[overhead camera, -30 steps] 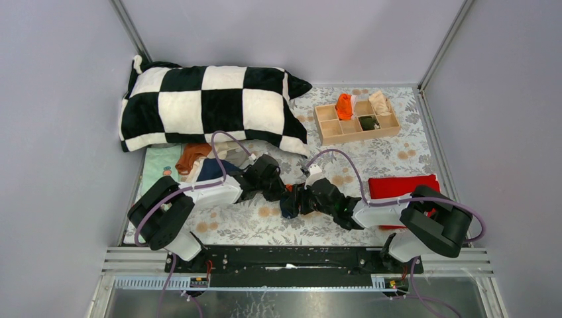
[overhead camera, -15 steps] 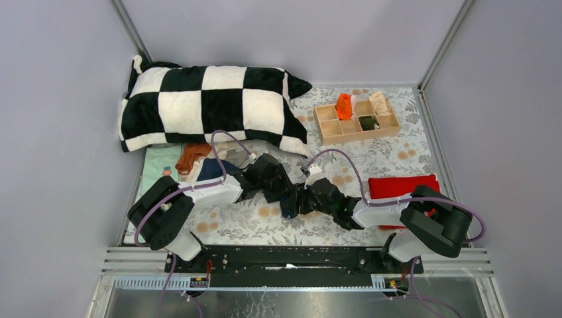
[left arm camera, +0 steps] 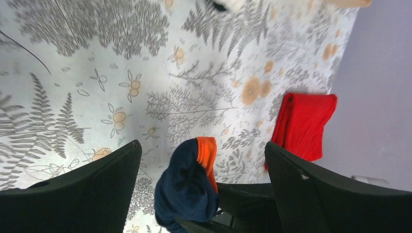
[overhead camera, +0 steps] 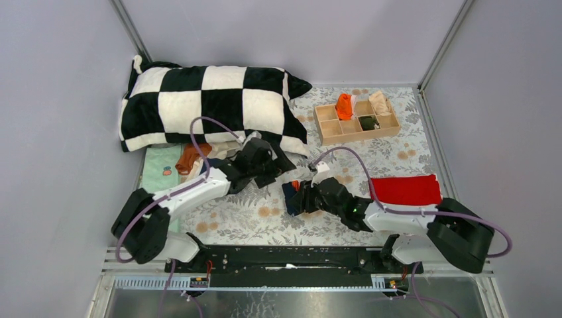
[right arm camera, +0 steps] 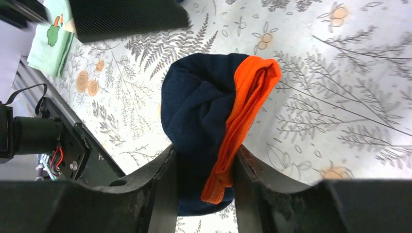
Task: Roll the underwear
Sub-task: Pick up the underwear from the center of the board, then place the underwear in the storage box.
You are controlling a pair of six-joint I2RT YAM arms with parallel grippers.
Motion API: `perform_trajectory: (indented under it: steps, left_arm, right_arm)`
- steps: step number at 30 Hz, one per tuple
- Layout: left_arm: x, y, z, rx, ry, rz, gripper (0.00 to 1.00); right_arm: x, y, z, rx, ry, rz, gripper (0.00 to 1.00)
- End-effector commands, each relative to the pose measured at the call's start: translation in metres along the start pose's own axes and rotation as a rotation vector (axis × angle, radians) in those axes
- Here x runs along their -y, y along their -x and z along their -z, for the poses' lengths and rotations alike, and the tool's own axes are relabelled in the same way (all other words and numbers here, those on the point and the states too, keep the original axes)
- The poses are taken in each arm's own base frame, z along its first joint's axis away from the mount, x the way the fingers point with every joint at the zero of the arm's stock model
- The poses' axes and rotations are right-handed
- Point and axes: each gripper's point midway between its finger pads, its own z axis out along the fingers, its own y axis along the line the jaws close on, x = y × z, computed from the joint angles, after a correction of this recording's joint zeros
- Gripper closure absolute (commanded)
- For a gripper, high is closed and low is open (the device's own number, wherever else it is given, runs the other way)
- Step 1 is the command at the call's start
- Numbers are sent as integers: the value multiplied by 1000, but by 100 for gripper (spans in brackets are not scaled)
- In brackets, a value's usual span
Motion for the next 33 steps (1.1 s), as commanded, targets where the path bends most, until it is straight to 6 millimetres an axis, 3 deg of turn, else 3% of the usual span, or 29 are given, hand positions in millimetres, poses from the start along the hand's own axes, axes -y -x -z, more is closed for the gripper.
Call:
perform_trajectory:
  steps: [1, 5, 10, 14, 19, 26, 33]
  left_arm:
    - [-8, 38, 31, 154, 87, -77, 1]
    - [-26, 47, 52, 206, 149, -150, 1]
    - [-44, 40, 63, 194, 164, -232, 1]
    - [-51, 34, 65, 180, 139, -282, 1]
    - [-54, 37, 68, 199, 127, -338, 1]
    - [-65, 56, 70, 272, 182, -389, 1]
    - [-69, 63, 69, 288, 209, -382, 1]
  right_arm:
    - [12, 24, 20, 27, -105, 47, 100]
    - [37, 67, 42, 62, -215, 111, 100]
    - [68, 149, 67, 130, -372, 208, 100]
    - [99, 230, 83, 213, -482, 255, 100]
    - [135, 294, 75, 252, -548, 315, 100]
    - [170, 341, 34, 267, -484, 356, 100]
    - [187, 352, -7, 239, -424, 521, 100]
